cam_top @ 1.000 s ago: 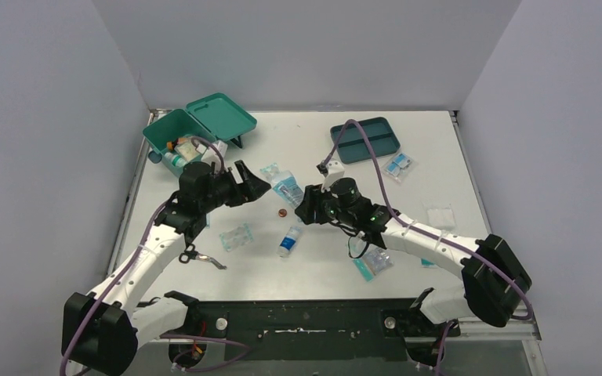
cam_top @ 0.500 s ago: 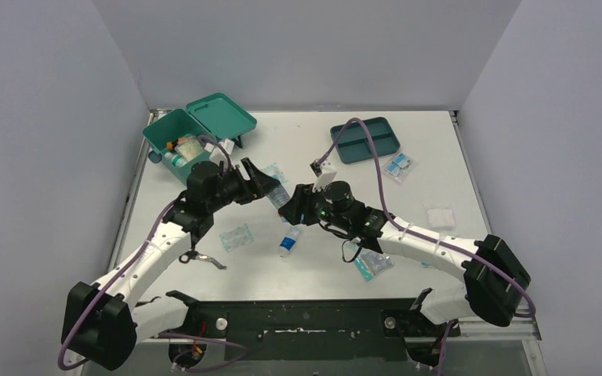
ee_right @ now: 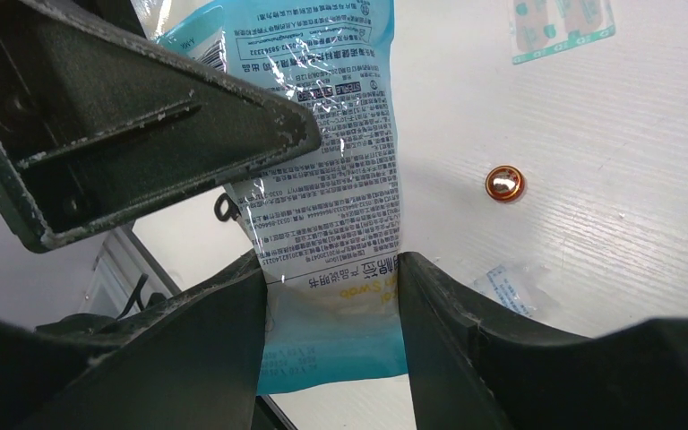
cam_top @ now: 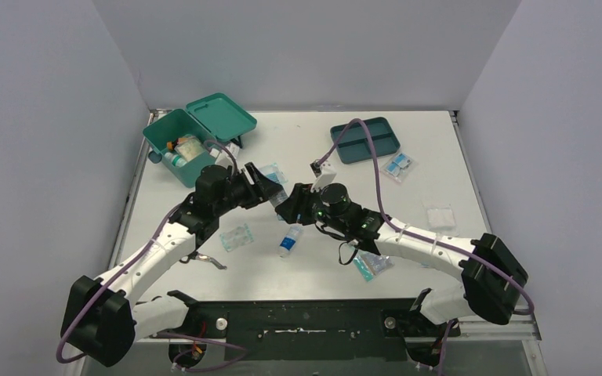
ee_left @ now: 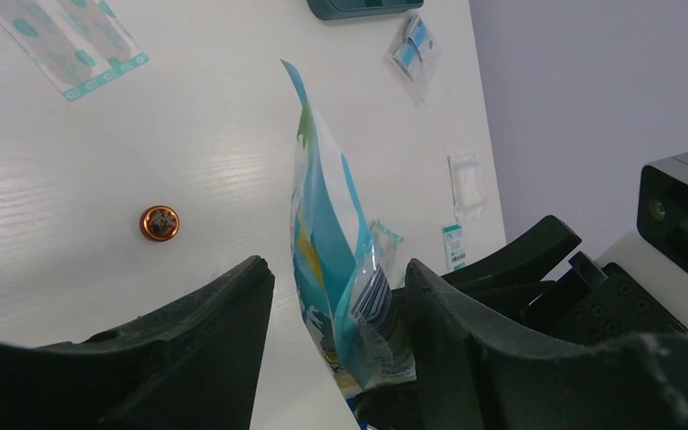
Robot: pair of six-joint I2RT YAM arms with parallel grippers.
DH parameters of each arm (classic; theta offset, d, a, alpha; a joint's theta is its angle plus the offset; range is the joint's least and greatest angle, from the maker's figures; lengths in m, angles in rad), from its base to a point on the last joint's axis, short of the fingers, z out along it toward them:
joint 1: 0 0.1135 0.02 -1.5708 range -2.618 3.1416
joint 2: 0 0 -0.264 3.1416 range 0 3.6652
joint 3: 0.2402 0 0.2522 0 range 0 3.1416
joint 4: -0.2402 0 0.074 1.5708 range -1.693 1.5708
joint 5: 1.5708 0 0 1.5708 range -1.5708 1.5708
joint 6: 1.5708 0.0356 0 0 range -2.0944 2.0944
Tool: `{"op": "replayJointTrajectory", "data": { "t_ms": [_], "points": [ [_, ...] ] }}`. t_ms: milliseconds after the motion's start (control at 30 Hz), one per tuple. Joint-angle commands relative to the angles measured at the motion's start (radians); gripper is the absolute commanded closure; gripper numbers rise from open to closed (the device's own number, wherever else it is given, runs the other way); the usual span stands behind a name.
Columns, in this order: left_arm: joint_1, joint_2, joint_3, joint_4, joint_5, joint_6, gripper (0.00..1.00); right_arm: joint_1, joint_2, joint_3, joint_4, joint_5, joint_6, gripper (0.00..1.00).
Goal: Organize the medicine kit
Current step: Pick up the medical item at the center of the board.
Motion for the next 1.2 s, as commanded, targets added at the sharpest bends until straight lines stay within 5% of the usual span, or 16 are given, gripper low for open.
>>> {"op": "replayJointTrajectory", "data": {
  "t_ms": [0, 267, 433, 800, 1167],
  "points": [
    [-0.019, -0.018, 0.002, 0.028, -0.03, -0.013, 0.48, 0.011, -0.002, 0.005, 0.095, 0.059, 0.039, 0.48],
    [-0.032, -0.017, -0.002, 0.034, -0.057, -0.023, 0.65, 0.014, 0.005, -0.007, 0.091, 0.098, 0.048, 0.48],
    [-0.031, -0.022, 0.0, 0.035, -0.073, -0.016, 0.78, 0.014, 0.007, -0.003, 0.083, 0.087, 0.054, 0.39],
    [-0.028, -0.031, 0.114, -0.127, -0.131, 0.111, 0.81, 0.015, -0.131, -0.046, 0.018, 0.096, 0.07, 0.01],
    [0.13, 0.054, 0.34, -0.35, -0.07, 0.261, 0.81, 0.015, -0.371, -0.106, -0.132, 0.161, 0.092, 0.0]
  ]
}}
